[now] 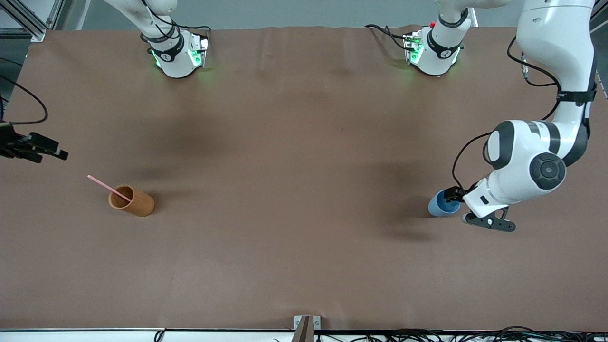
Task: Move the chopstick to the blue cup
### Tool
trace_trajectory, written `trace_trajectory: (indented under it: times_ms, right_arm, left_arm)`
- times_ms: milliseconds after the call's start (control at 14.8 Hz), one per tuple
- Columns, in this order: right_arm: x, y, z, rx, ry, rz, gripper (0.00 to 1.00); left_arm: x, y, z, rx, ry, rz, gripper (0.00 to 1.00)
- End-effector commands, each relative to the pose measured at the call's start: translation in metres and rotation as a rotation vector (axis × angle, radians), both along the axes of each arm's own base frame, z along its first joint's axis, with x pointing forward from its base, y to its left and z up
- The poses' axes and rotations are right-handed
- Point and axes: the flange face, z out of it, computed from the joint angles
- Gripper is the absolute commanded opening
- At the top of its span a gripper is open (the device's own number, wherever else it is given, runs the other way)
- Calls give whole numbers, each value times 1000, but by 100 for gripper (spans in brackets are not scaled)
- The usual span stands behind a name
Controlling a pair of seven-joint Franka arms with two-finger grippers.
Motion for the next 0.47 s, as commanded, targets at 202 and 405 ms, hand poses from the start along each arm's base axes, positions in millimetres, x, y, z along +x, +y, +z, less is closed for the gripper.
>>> trace_trajectory:
  times_ms: [202, 405]
  right_arm:
    - [21, -13, -82, 112, 24, -31, 61]
    - [28, -17, -108, 150, 17, -30, 50]
  left_arm:
    - [-1, 4, -22, -14, -4, 22, 98]
    - [0, 6, -37, -17, 3, 31, 77]
